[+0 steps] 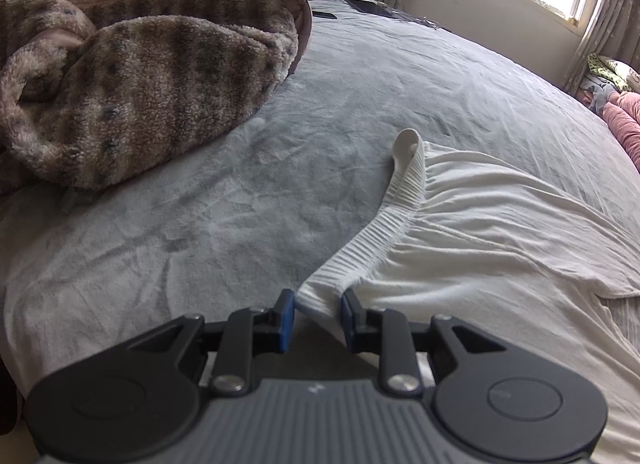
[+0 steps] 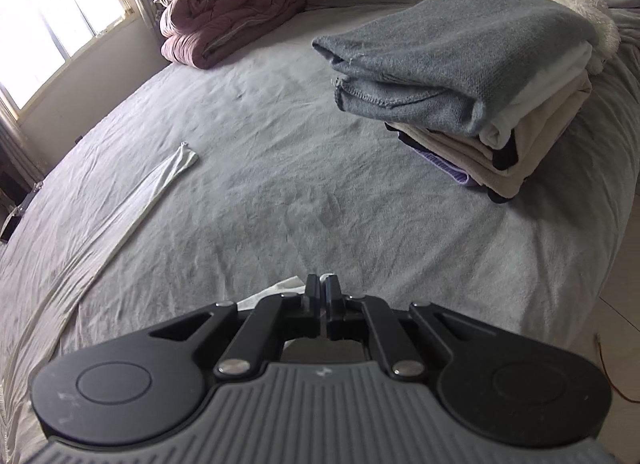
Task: Fold clothes
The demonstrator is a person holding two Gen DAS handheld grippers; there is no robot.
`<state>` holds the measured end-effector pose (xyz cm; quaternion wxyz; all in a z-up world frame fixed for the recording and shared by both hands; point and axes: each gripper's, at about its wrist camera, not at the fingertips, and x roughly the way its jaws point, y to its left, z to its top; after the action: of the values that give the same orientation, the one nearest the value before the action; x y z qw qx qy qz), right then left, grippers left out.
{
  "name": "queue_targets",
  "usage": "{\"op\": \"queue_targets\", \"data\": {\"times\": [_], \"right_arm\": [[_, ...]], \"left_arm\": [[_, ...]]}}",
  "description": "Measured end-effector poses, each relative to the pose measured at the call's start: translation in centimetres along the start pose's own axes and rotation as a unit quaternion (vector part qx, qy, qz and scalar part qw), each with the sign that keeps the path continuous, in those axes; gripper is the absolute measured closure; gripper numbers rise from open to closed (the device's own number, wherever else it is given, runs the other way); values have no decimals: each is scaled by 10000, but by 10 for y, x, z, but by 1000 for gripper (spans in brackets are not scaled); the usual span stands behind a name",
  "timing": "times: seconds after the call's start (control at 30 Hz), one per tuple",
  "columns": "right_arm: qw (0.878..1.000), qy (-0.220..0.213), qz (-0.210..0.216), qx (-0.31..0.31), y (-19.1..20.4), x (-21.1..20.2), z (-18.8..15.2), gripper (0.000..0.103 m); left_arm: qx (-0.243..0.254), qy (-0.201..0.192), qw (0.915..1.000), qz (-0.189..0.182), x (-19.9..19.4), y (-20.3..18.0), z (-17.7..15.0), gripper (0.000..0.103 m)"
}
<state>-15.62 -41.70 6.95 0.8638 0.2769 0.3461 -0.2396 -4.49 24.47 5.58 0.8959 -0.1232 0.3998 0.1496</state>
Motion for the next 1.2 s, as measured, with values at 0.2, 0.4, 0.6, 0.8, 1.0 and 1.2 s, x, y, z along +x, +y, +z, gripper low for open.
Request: {"op": "queue_targets", "data": {"times": [0.2,0.4,0.6,0.8,1.0,1.2], "right_arm": [[9987,348,206,-321,1,6,-2,98],[9967,510,403,-477,-4,-2,0,89],[9931,457,434,-989,3,6,10,89],[9730,571,474,-2187,29,49,16,49],[9609,848,674,-2547,35,78,14,51],[9420,989,860,-3091,47,84,3,98]], "left_arm": [[-371,141,9991,-130,0,12,6,73],[-649,-106,9978,52,-12,22,12,70],[-818,-288,9957,322,-15,27,21,70],[-359,-316,9988,-72,-12,-1,16,68],[339,-383,9978,-416,-9,-40,8,68],[1545,-684,9807,-981,-18,-101,0,57]]}}
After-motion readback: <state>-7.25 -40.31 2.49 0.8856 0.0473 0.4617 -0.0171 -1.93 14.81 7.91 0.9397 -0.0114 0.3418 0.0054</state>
